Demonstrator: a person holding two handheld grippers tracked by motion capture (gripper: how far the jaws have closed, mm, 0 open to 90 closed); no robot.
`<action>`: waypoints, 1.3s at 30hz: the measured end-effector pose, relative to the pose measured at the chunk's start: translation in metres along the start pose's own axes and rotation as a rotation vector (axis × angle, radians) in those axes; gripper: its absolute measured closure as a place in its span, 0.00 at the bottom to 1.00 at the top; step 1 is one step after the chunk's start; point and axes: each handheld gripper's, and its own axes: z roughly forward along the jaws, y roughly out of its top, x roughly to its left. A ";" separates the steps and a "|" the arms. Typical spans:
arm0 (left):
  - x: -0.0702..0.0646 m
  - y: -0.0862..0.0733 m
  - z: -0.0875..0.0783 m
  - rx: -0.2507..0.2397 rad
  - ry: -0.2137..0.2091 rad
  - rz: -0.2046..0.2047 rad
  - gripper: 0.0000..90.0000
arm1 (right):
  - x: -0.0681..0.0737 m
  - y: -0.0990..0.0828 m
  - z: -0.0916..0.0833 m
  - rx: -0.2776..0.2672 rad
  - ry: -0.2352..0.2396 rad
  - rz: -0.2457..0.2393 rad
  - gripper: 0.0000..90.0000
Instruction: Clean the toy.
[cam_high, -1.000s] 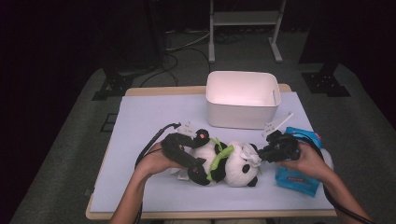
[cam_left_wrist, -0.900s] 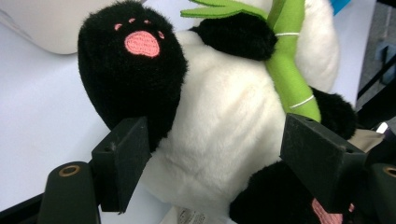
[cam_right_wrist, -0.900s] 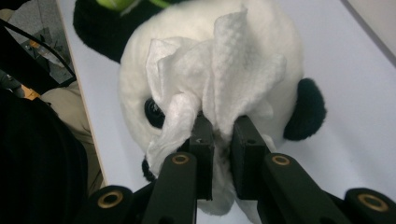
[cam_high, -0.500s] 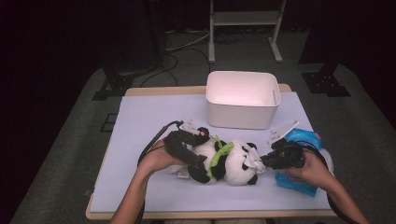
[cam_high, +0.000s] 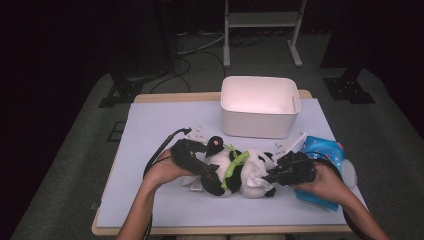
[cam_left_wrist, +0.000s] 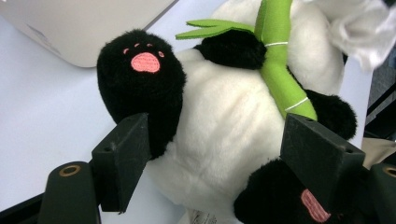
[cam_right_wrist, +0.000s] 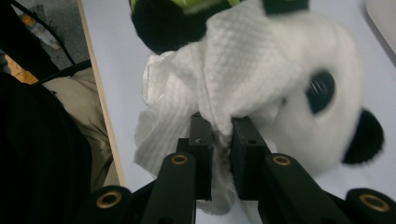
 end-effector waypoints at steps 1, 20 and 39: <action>0.000 -0.001 -0.001 -0.005 0.001 0.000 0.26 | 0.002 0.005 0.003 0.006 0.000 -0.016 0.88; 0.004 -0.027 -0.017 -0.067 0.012 -0.029 0.26 | 0.021 0.086 0.037 0.073 0.034 -0.158 0.88; 0.000 -0.026 -0.015 -0.059 0.005 -0.024 0.24 | 0.016 0.085 0.032 0.100 0.013 -0.152 0.88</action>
